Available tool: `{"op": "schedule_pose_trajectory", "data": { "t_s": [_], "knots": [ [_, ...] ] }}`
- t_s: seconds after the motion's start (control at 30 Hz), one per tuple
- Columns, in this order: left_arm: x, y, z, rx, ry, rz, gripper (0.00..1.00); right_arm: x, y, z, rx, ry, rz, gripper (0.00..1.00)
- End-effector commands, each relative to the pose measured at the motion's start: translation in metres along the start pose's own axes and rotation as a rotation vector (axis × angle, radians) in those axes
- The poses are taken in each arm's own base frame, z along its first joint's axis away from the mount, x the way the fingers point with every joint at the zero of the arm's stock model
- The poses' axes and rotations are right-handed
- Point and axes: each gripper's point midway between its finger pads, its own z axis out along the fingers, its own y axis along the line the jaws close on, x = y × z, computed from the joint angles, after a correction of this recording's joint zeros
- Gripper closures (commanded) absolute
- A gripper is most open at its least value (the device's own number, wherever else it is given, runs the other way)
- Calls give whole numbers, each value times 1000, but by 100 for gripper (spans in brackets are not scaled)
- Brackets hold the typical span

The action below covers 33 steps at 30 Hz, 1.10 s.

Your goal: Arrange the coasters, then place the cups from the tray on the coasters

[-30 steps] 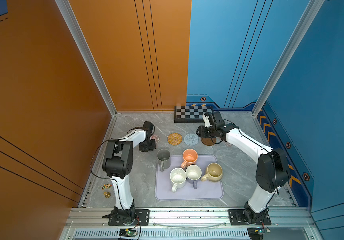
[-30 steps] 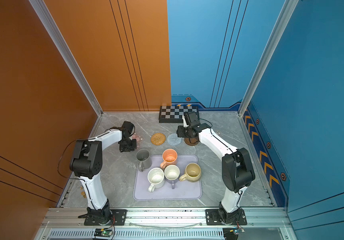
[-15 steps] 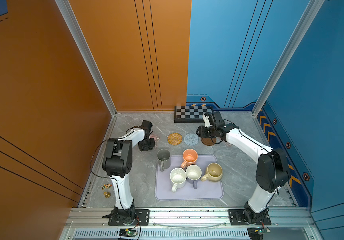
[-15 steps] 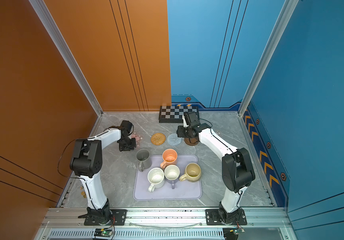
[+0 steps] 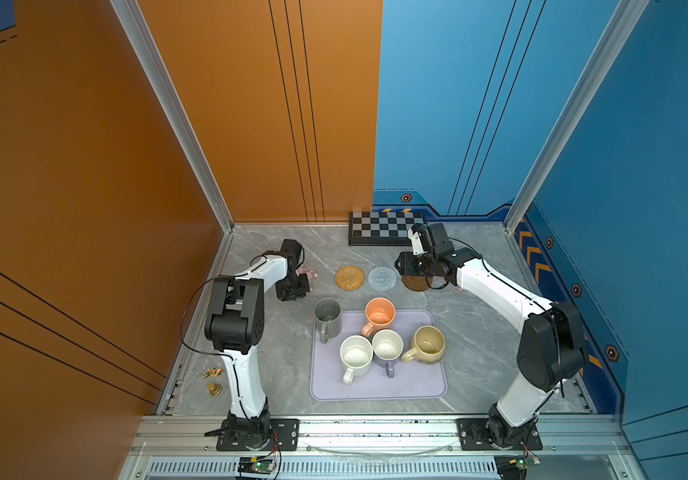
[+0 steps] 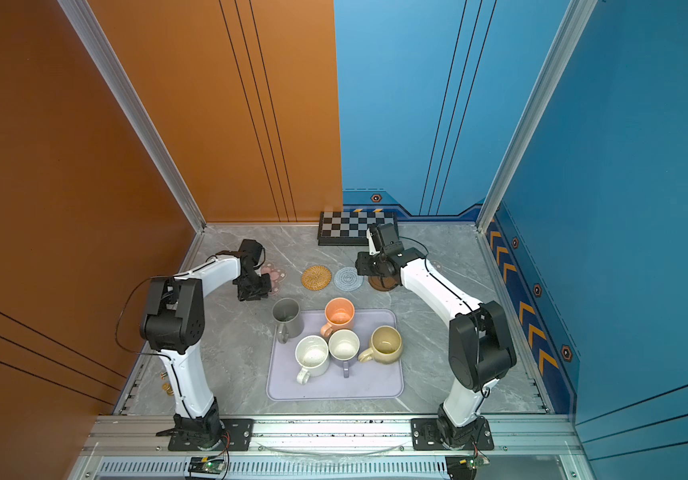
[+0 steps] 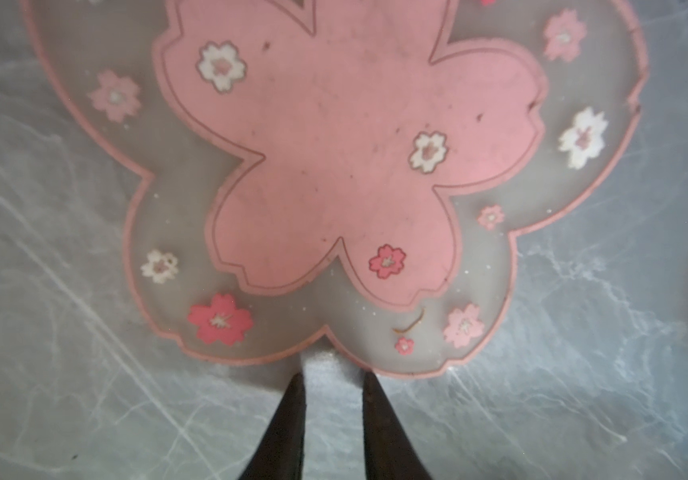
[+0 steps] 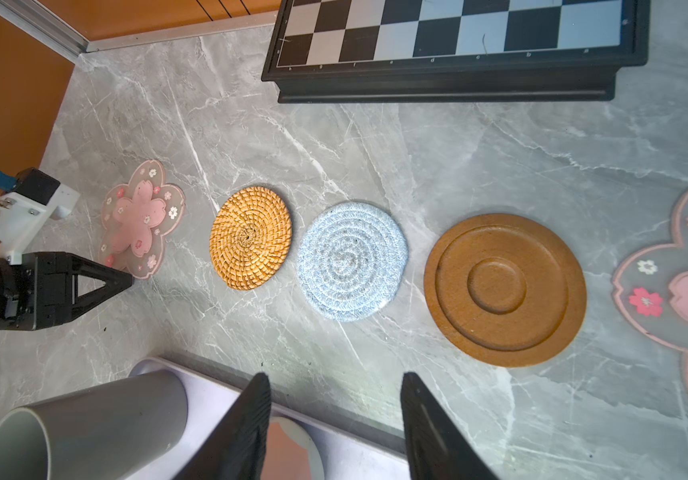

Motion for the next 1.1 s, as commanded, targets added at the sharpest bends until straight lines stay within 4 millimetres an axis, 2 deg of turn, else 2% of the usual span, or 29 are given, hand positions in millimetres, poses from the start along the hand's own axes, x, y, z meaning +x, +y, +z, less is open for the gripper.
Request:
{"op": "schedule_pose_trajectory", "data": {
  "t_s": [0.0,0.13,0.3,0.43,0.57,0.77,0.87,0.97,1.07],
  "knots": [
    [5,-2,-22,19,-13,-1,74,2,-4,-8,21,2,-20,46],
    [-3,-12,-55,38,-86,42,74,-7,-3,-20,48,-45,-55,46],
    [-13,-13,-94,43,-186,68,74,-17,-5,-33,63,-81,-87,42],
    [-20,-1,-124,-14,-284,88,73,-21,-11,-44,81,-106,-102,41],
    [-26,26,-156,-151,-404,90,74,-29,-21,-62,106,-147,-106,40],
    [-25,47,-182,-253,-481,112,73,-37,-48,-89,161,-205,-84,35],
    [-22,50,-190,-252,-501,94,73,-34,-72,-99,209,-212,-55,34],
    [-19,50,-194,-238,-514,82,73,-24,-105,-101,280,-189,-2,34],
    [-17,50,-196,-222,-517,69,73,-5,-130,-89,307,-94,26,36]
  ]
}}
